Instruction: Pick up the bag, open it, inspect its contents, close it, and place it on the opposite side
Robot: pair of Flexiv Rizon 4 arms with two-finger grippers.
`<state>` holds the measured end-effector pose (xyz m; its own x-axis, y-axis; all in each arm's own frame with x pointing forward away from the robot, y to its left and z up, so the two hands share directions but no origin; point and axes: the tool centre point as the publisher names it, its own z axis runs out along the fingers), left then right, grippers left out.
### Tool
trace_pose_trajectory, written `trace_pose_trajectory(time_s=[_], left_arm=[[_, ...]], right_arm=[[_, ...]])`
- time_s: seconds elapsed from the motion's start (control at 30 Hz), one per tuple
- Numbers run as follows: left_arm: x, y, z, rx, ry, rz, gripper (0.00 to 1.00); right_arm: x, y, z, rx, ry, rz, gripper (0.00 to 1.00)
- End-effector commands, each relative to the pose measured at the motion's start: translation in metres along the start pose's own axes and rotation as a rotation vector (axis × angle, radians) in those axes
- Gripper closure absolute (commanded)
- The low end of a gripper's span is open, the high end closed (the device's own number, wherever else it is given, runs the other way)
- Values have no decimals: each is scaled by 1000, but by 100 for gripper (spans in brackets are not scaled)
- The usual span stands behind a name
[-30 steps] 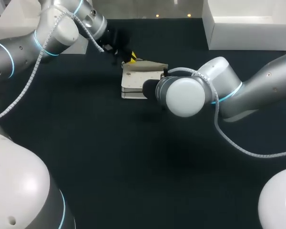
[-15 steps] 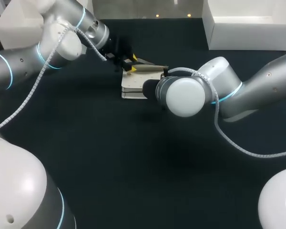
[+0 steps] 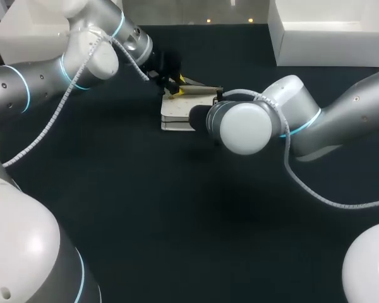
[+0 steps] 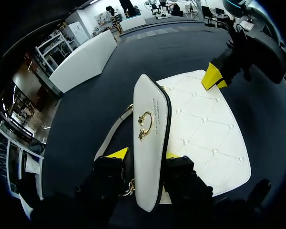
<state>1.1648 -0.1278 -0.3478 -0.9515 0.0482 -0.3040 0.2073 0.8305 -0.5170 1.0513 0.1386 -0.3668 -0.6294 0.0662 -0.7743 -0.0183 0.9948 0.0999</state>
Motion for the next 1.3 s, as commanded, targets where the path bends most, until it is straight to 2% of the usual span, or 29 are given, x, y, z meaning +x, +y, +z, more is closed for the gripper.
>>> trace_pose_trajectory(time_s=[0.03,0.2,0.4,0.43,0.5,0.9,0.93,0.97,1.0,1.03,1.3], left_arm=[[-7,2,8,1,14,-1,62],[-8,5,11,-4,22,3,64],[-8,6,13,-6,23,5,71],[-8,6,13,-6,24,5,75],[-8,7,13,-7,24,5,100],[-6,5,8,-6,33,2,100],[-6,4,7,-4,34,1,100],[-6,3,6,-3,34,0,100],[-6,2,4,-2,34,-1,100],[-6,0,3,-2,34,-1,100],[-6,-11,-12,3,30,-16,100]], right_arm=[[2,-2,0,-6,-7,0,100],[2,-2,0,-6,-7,0,100],[2,-2,0,-6,-7,0,100],[2,-2,0,-6,-7,0,100],[2,-2,0,-6,-7,0,100],[2,-2,0,-6,-7,0,98],[2,-2,0,-3,-6,0,83],[1,-2,-1,-3,-5,-1,60],[1,-1,-2,2,-1,-5,34],[1,-1,-4,8,1,-9,0],[-11,1,-30,16,-2,-1,0]])
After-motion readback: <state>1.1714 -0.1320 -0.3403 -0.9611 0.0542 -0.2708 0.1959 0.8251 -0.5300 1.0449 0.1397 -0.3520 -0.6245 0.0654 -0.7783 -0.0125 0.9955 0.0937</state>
